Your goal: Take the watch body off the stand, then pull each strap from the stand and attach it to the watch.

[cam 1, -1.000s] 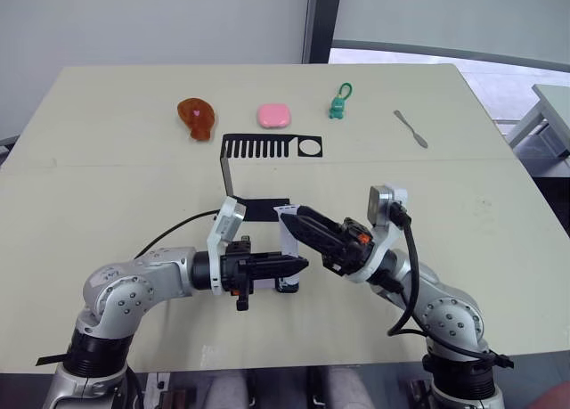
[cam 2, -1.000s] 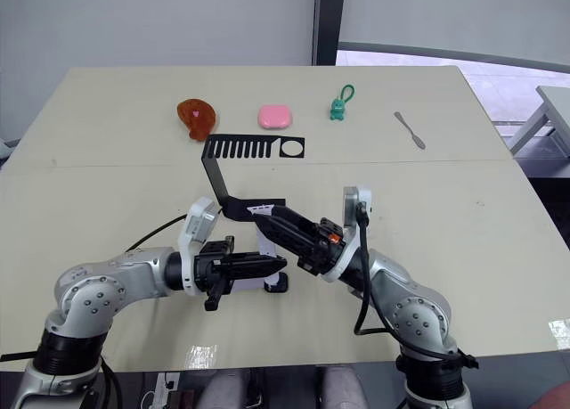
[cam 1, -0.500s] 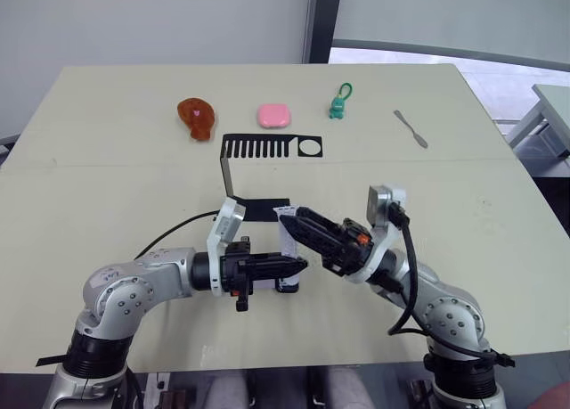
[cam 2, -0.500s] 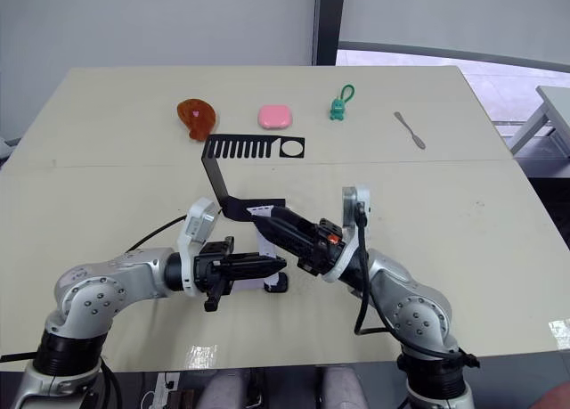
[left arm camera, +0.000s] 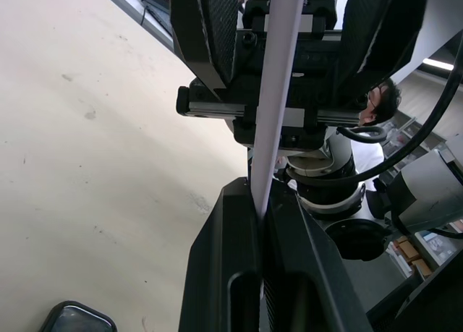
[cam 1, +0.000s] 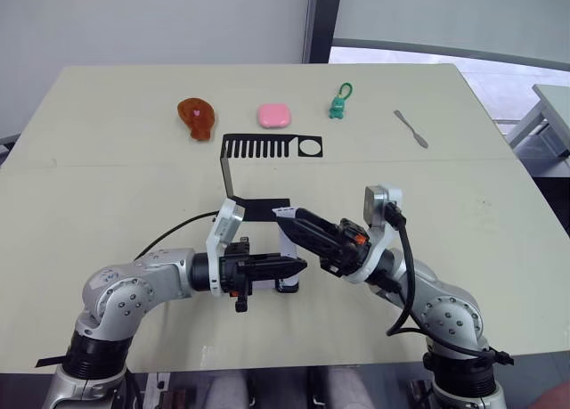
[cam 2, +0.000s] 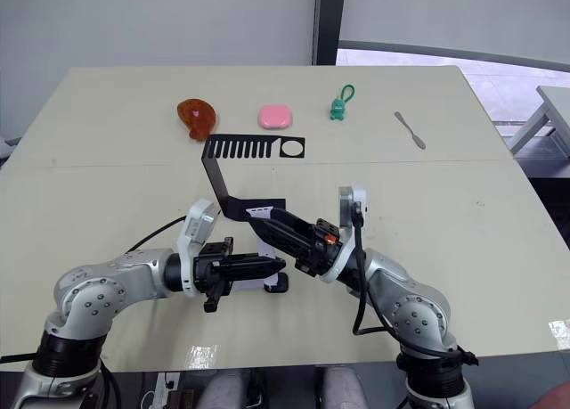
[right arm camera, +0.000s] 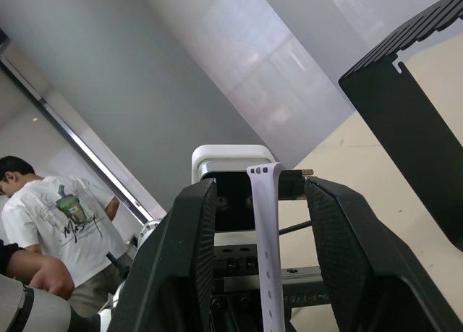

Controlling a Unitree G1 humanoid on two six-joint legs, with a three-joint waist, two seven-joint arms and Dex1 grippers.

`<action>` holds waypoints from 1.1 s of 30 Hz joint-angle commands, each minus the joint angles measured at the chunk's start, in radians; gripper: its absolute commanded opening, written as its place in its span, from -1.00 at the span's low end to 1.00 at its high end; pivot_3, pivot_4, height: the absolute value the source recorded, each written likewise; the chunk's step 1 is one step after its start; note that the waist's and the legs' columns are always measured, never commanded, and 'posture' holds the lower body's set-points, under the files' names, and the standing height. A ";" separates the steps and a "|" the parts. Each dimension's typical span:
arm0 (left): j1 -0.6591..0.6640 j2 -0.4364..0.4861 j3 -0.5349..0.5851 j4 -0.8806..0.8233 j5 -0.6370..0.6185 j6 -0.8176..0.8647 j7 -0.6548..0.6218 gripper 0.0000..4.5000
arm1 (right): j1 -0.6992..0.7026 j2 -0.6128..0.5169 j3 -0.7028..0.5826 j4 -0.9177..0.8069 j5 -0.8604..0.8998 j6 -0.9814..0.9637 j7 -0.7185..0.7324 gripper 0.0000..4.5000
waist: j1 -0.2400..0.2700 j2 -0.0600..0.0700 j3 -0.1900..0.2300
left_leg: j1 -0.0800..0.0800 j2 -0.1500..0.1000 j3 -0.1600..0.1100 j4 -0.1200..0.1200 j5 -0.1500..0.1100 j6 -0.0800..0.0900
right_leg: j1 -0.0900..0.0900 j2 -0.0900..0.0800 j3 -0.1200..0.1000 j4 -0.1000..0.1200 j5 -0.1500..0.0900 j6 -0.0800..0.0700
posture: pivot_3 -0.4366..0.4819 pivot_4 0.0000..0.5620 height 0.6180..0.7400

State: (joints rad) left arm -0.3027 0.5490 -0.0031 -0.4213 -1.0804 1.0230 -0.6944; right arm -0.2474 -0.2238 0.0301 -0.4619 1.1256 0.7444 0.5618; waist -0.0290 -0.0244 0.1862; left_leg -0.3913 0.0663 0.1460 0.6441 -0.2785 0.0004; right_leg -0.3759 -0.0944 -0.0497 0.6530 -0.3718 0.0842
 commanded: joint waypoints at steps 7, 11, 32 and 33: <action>0.007 -0.004 0.007 -0.021 0.004 -0.020 -0.020 -1.00 | 0.007 -0.011 -0.005 -0.011 0.016 -0.003 0.016 -0.97 | 0.000 0.000 0.000 | 0.000 0.000 0.000 0.000 0.000 0.000 | 0.000 0.000 0.000 0.000 0.000 0.000 | -0.05 -0.47 1.00; 0.010 -0.006 0.007 -0.024 0.004 -0.021 -0.020 -1.00 | 0.011 -0.015 -0.002 -0.009 0.016 0.000 0.022 -0.97 | 0.000 0.000 0.000 | 0.000 0.000 0.000 0.000 0.000 0.000 | 0.000 0.000 0.000 0.000 0.000 0.000 | -0.05 -0.47 1.00; 0.016 -0.004 0.008 -0.025 0.016 -0.030 -0.028 -1.00 | 0.027 -0.022 -0.002 -0.006 -0.029 -0.045 0.071 0.29 | 0.000 0.000 0.000 | 0.000 0.000 0.000 0.000 0.000 0.000 | 0.000 0.000 0.000 -0.001 0.000 0.000 | -0.05 -0.47 1.00; 0.016 -0.004 0.008 -0.025 0.015 -0.030 -0.028 -1.00 | 0.027 -0.024 -0.001 -0.006 -0.029 -0.043 0.072 0.29 | 0.000 0.000 0.000 | 0.000 0.000 0.000 0.000 0.000 0.000 | 0.000 0.000 0.000 -0.001 0.000 0.000 | -0.05 -0.47 1.00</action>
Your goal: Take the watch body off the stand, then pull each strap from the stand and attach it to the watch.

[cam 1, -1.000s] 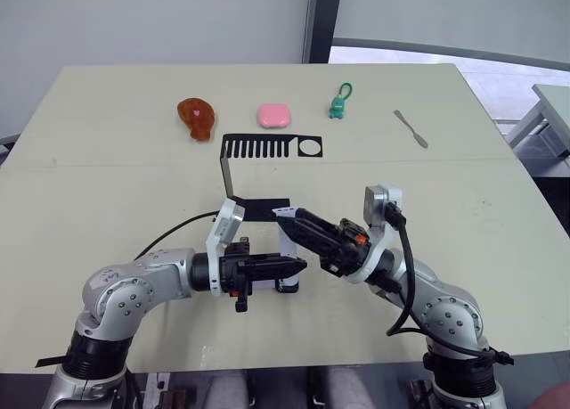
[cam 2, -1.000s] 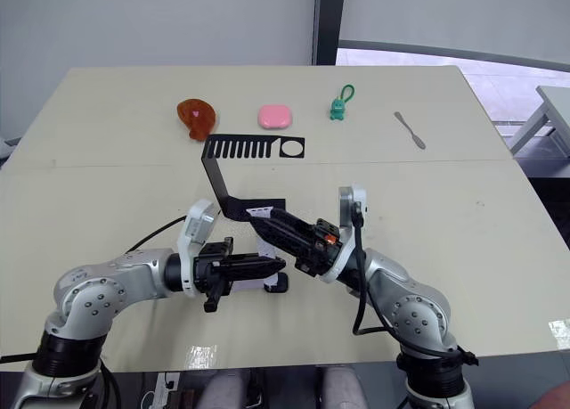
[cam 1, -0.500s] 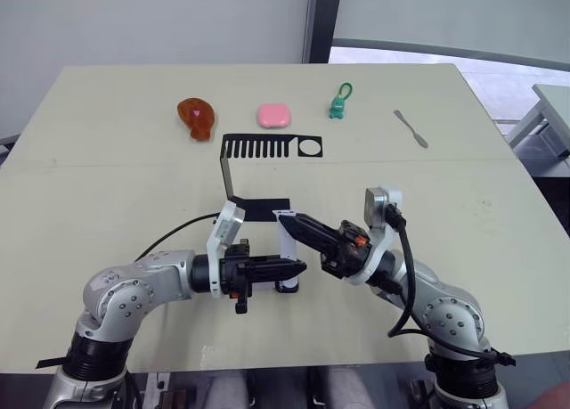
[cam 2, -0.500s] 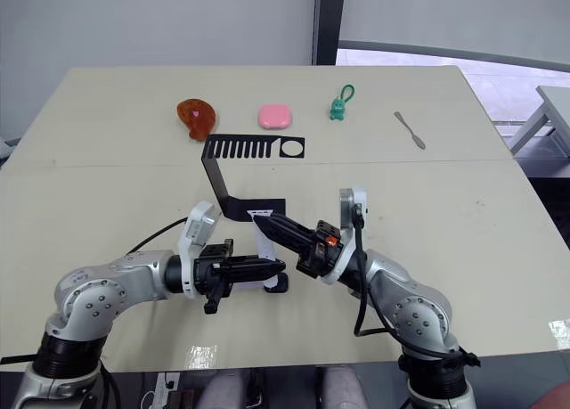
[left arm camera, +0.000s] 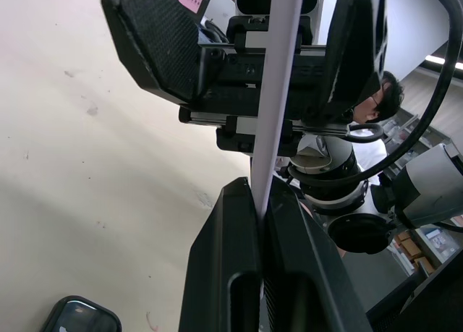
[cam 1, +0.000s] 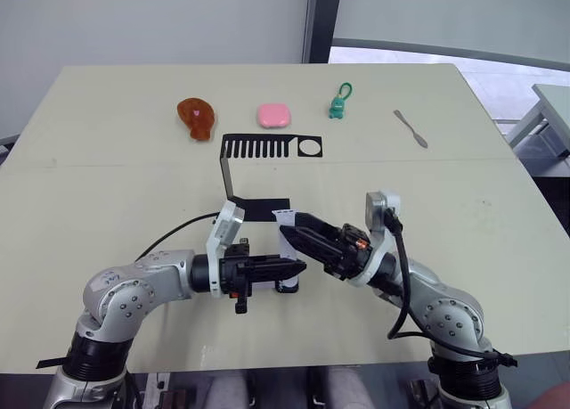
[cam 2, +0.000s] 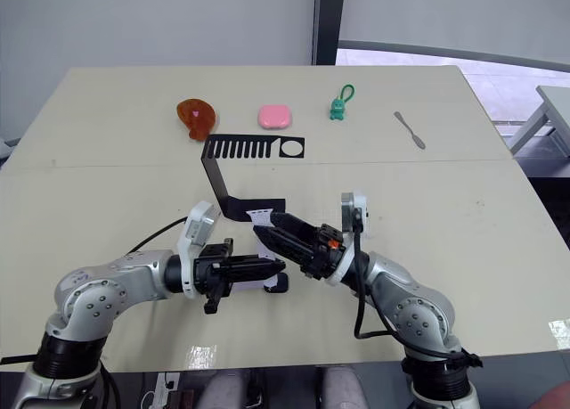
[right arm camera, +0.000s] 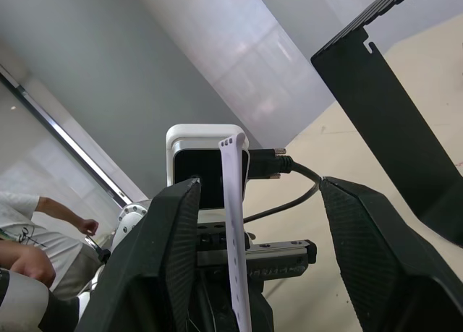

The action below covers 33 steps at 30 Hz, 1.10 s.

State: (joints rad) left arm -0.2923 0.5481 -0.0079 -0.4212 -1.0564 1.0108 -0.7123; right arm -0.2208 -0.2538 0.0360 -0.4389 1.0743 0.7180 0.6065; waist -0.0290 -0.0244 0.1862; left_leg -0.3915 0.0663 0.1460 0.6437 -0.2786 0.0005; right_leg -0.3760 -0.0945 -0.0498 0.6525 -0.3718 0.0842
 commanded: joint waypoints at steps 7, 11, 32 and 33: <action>0.007 -0.002 0.011 -0.024 -0.008 -0.015 -0.009 -1.00 | -0.005 0.009 -0.005 -0.026 0.020 -0.016 0.027 0.29 | 0.000 0.000 0.000 | 0.000 0.000 0.000 0.000 0.000 0.000 | 0.000 0.000 0.000 0.000 0.000 0.000 | -0.05 -0.47 1.00; 0.004 -0.001 0.008 -0.023 -0.005 -0.013 -0.009 -1.00 | -0.010 0.011 -0.003 -0.022 0.019 -0.016 0.031 0.29 | 0.000 0.000 0.000 | 0.000 0.000 0.000 0.000 0.000 0.000 | 0.000 0.000 0.000 0.000 0.000 0.000 | -0.05 -0.47 1.00; 0.002 0.005 -0.003 -0.028 0.004 -0.010 -0.012 -1.00 | -0.014 0.019 0.002 -0.028 0.030 -0.007 0.044 -0.98 | 0.000 0.000 0.000 | 0.000 0.000 0.000 0.000 0.000 0.000 | 0.000 0.000 0.000 0.000 0.000 0.000 | -0.05 -0.47 1.00; 0.002 0.004 -0.003 -0.028 0.004 -0.011 -0.012 -1.00 | -0.015 0.018 0.002 -0.028 0.032 -0.007 0.044 -0.98 | 0.000 0.000 0.000 | 0.000 0.000 0.000 0.000 0.000 0.000 | 0.000 0.000 0.000 0.000 0.000 0.000 | -0.05 -0.47 1.00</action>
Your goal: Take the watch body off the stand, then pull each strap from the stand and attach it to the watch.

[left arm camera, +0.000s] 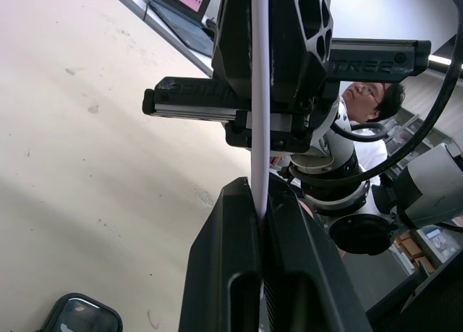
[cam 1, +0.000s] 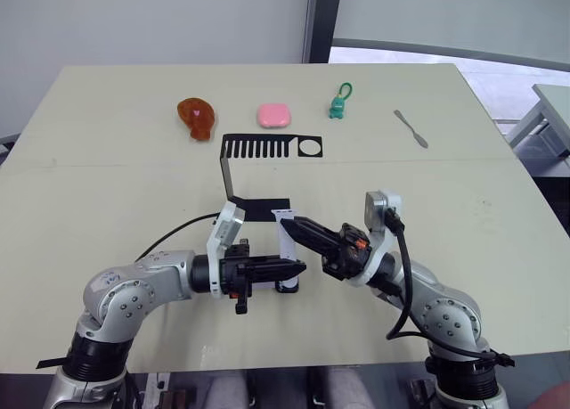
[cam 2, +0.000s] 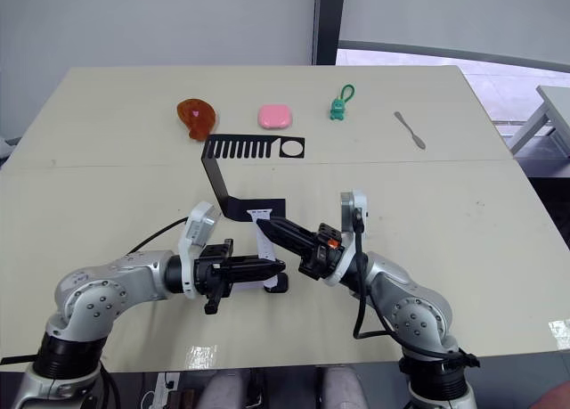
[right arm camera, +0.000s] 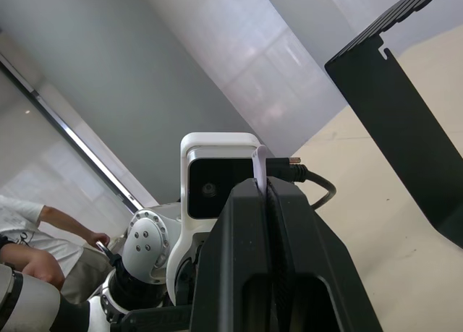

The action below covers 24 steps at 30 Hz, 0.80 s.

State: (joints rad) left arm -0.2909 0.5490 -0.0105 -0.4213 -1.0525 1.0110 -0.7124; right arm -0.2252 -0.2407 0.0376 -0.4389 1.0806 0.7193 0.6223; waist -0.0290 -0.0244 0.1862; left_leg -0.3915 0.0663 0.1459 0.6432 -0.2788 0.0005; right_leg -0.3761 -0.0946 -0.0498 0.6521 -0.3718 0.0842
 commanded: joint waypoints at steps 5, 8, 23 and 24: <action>-0.001 0.004 -0.001 -0.027 0.005 -0.015 -0.014 -1.00 | -0.013 0.003 0.000 -0.025 0.027 -0.006 0.032 -0.98 | 0.000 0.000 0.000 | 0.000 0.000 0.000 0.000 0.000 0.000 | 0.000 0.000 0.000 0.000 0.000 0.000 | -0.05 -0.47 1.00; 0.004 0.019 0.003 -0.041 0.019 -0.036 -0.037 -1.00 | -0.019 -0.003 -0.007 -0.025 0.024 -0.009 0.035 -0.98 | 0.000 0.000 0.000 | 0.000 0.000 0.000 0.000 0.000 0.000 | 0.000 0.000 0.000 0.000 0.000 0.000 | -0.05 -0.47 1.00; 0.329 0.288 0.323 0.027 0.398 -0.615 -0.365 0.99 | 0.059 -0.350 -0.206 -0.092 -0.125 -0.142 0.253 -1.00 | 0.001 0.001 0.000 | 0.000 -0.001 0.001 -0.014 0.000 -0.001 | -0.001 -0.001 -0.002 -0.013 0.000 0.000 | -0.05 -0.47 1.00; 0.356 0.293 0.366 0.062 0.417 -0.656 -0.381 0.99 | 0.081 -0.371 -0.231 -0.087 -0.145 -0.164 0.265 -1.00 | 0.000 0.001 0.000 | 0.000 -0.001 0.001 -0.014 0.000 -0.001 | -0.001 0.000 -0.002 -0.014 0.000 0.000 | -0.05 -0.47 1.00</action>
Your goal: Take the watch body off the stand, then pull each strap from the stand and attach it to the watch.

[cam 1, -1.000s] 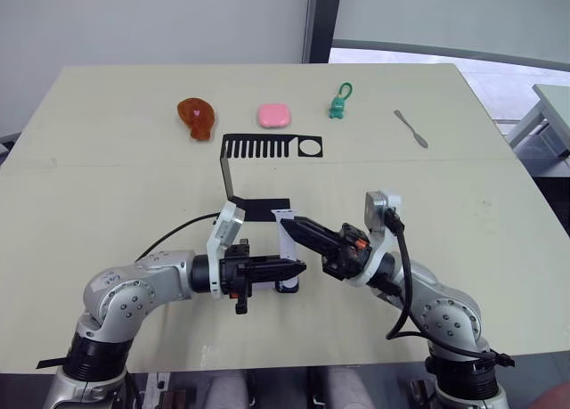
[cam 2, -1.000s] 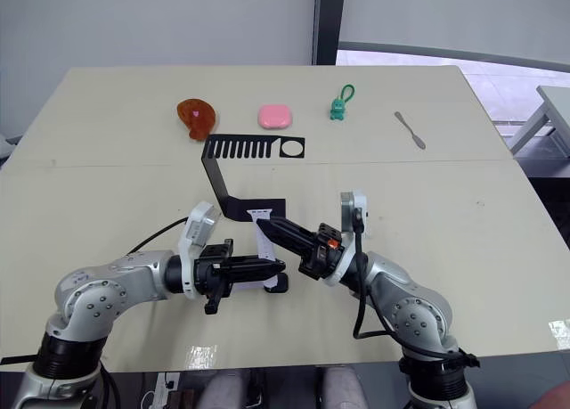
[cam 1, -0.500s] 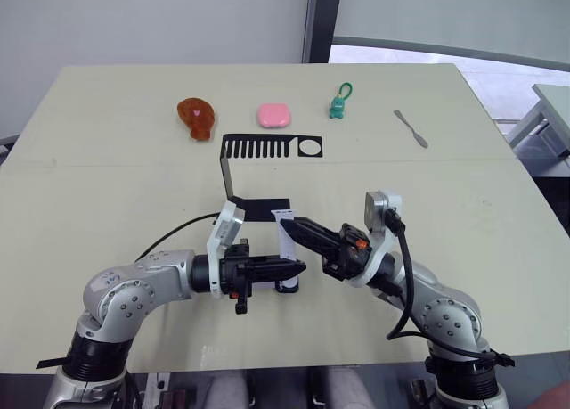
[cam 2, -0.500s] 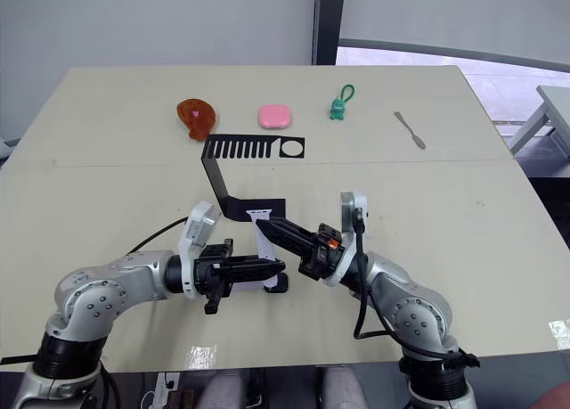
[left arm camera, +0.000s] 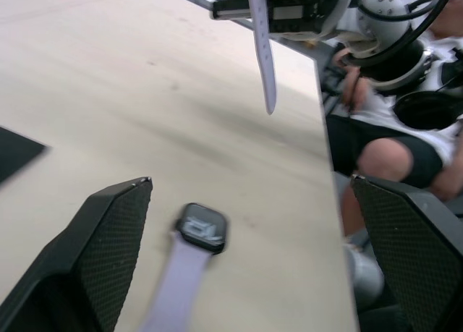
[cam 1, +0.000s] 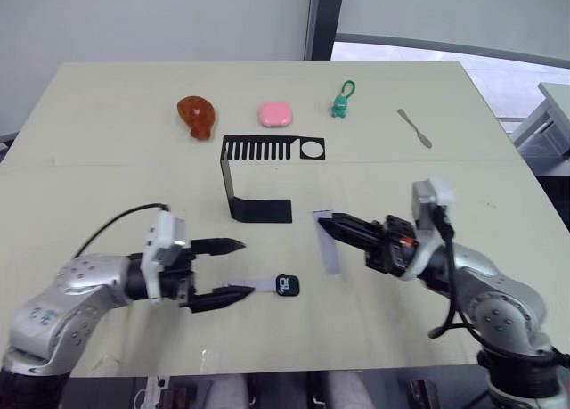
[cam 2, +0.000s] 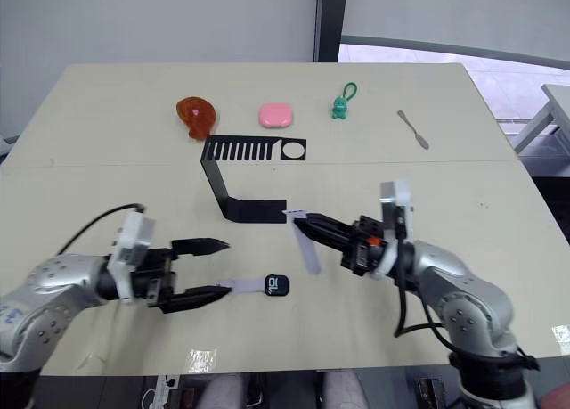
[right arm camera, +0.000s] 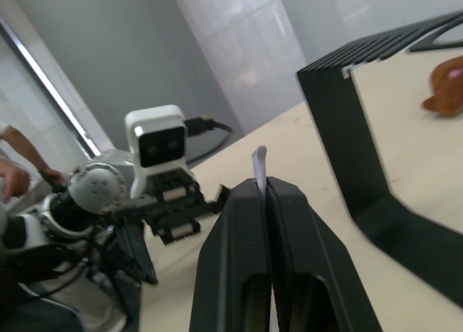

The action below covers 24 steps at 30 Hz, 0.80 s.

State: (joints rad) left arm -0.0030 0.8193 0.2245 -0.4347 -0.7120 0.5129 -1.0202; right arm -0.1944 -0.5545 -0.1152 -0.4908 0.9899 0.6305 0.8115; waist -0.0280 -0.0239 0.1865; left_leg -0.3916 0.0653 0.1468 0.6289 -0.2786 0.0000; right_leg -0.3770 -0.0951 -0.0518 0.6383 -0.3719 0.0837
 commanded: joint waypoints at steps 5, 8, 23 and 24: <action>0.141 0.031 0.223 0.174 0.163 -0.319 -0.108 0.99 | 0.192 -0.162 -0.155 0.026 -0.189 -0.207 0.199 -1.00 | 0.001 0.000 0.000 | 0.000 0.000 0.001 0.000 -0.001 0.002 | 0.001 0.000 0.000 -0.003 0.000 0.000 | -0.05 -0.47 1.00; 0.155 0.028 0.228 0.190 0.194 -0.365 -0.108 0.99 | 0.263 -0.204 -0.181 0.078 -0.263 -0.299 0.281 -1.00 | 0.006 -0.001 0.000 | 0.000 -0.001 0.001 0.001 -0.003 0.005 | 0.002 -0.001 -0.001 -0.003 0.001 0.001 | -0.05 -0.47 1.00; -0.167 0.016 -0.198 -0.048 0.241 -0.077 0.032 0.99 | 0.268 -0.203 -0.228 0.190 -0.272 -0.365 0.361 -1.00 | 0.003 -0.001 0.002 | 0.004 -0.001 0.000 0.002 0.003 0.004 | 0.003 -0.001 0.001 0.007 0.004 0.003 | -0.05 -0.47 1.00; -0.193 0.015 -0.243 -0.057 0.264 -0.063 0.034 0.99 | 0.265 -0.203 -0.221 0.184 -0.269 -0.359 0.363 -1.00 | 0.003 -0.001 0.002 | 0.004 -0.001 0.001 0.003 0.004 0.003 | 0.003 -0.001 0.001 0.007 0.004 0.003 | -0.05 -0.47 1.00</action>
State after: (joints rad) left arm -0.1746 0.8282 0.0406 -0.4435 -0.4792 0.4245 -0.9945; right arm 0.0770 -0.7510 -0.3279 -0.2746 0.6966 0.2675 1.1575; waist -0.0248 -0.0251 0.1885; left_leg -0.3880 0.0638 0.1474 0.6314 -0.2748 0.0029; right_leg -0.3739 -0.0955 -0.0506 0.6448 -0.3679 0.0863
